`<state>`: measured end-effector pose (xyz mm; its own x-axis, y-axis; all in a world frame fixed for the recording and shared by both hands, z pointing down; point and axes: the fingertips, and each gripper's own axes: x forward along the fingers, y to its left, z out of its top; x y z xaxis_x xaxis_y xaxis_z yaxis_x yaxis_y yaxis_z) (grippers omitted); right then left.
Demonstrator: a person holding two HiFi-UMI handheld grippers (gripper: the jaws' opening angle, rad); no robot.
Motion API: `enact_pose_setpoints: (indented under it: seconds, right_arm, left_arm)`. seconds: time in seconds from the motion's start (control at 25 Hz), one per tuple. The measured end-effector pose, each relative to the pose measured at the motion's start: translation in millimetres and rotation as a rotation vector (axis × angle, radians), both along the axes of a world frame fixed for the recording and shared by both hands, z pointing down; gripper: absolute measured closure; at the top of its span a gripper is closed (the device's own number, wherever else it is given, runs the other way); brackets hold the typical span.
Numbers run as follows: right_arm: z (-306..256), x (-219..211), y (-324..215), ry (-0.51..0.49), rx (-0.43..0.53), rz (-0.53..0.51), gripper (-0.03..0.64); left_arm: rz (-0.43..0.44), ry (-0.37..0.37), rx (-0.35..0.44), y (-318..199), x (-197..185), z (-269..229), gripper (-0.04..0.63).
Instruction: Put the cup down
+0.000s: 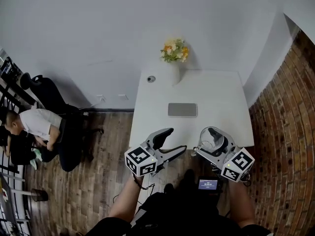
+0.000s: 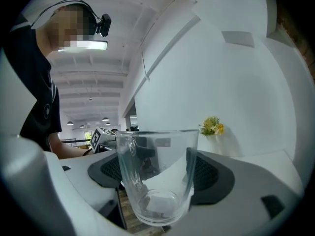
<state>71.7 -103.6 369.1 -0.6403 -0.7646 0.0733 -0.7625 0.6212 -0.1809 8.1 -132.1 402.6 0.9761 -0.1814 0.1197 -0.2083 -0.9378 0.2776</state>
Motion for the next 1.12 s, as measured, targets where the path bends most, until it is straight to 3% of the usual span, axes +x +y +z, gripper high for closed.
enact_pose_setpoints:
  seconds: [0.2, 0.52, 0.76, 1.12]
  right_arm:
    - [0.7, 23.1, -29.5, 0.016, 0.022, -0.046, 0.239]
    - [8.8, 46.6, -56.1, -0.015, 0.018, -0.083, 0.239]
    - [17.0, 46.4, -63.6, -0.032, -0.01, -0.081, 0.239]
    - [16.2, 49.3, -74.7, -0.004, -0.02, -0.038, 0.239]
  left_arm:
    - [-0.054, 0.017, 0.001, -28.6, 28.4, -4.8, 0.241]
    - [-0.138, -0.033, -0.005, -51.1, 47.8, 0.0, 0.241]
    - [-0.149, -0.047, -0.022, -56.3, 47.4, 7.1, 0.249]
    - [-0.116, -0.012, -0.017, -73.5, 55.7, 0.6, 0.284]
